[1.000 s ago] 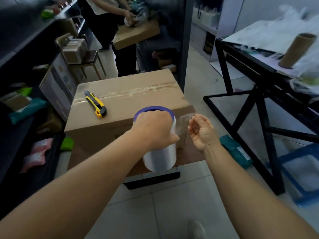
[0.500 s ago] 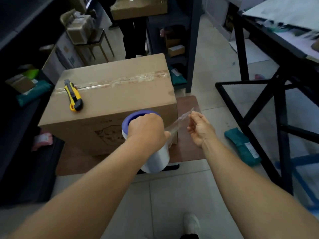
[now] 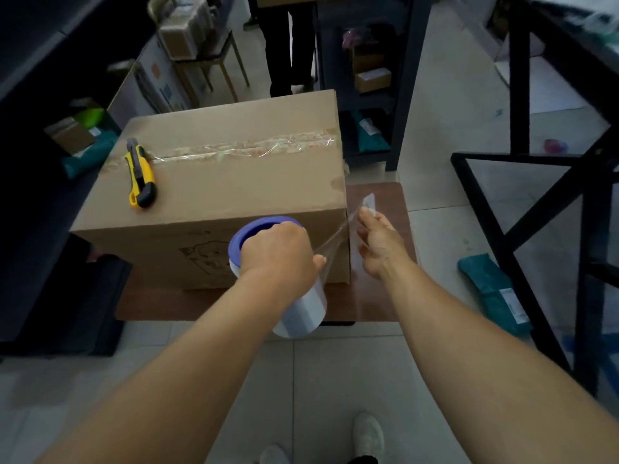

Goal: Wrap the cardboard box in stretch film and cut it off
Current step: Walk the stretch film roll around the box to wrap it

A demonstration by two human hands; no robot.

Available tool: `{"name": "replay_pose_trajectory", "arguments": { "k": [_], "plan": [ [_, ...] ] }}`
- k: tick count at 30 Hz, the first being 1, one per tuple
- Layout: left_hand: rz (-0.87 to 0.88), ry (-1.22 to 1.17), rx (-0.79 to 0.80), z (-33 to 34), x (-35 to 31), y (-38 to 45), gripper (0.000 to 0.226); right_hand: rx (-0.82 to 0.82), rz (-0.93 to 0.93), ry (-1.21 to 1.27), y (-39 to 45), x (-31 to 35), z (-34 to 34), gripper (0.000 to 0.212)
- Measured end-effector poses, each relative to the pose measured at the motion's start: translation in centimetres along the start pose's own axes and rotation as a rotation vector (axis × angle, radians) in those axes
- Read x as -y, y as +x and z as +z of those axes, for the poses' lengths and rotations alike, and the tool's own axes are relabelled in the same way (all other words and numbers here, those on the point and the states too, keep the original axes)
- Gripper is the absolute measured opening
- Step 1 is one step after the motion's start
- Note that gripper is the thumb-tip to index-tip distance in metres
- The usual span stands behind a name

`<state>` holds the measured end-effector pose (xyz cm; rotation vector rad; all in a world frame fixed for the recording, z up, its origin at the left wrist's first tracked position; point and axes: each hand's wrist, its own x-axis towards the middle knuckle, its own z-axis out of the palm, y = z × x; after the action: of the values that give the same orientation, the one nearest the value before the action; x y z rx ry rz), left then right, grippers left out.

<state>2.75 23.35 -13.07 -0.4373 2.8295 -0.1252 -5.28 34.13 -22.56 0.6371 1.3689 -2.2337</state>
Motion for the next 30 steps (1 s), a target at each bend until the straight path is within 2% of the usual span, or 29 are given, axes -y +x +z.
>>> {"name": "replay_pose_trajectory", "arguments": {
  "k": [3,15,17,23,28,30],
  "plan": [
    [-0.008,0.007,-0.019,0.0,0.1,0.1,0.050,0.014,0.014,0.043,-0.2,0.3,0.2,0.015],
    [-0.037,-0.023,-0.018,-0.1,0.7,0.7,0.045,0.058,0.028,-0.050,0.7,0.1,1.1,0.014],
    [-0.038,-0.025,-0.019,0.1,0.7,0.7,0.045,0.037,0.050,-0.048,1.1,0.1,1.2,0.022],
    [-0.029,-0.025,-0.030,0.4,0.9,0.8,0.043,-0.027,0.104,-0.131,2.9,0.1,2.0,0.067],
    [-0.039,-0.033,-0.026,0.6,0.8,0.9,0.045,-0.074,0.125,-0.221,3.8,0.4,2.3,0.070],
    [-0.043,-0.047,-0.021,0.6,0.8,0.9,0.045,-0.058,0.135,-0.209,3.9,0.0,2.2,0.062]
  ]
}}
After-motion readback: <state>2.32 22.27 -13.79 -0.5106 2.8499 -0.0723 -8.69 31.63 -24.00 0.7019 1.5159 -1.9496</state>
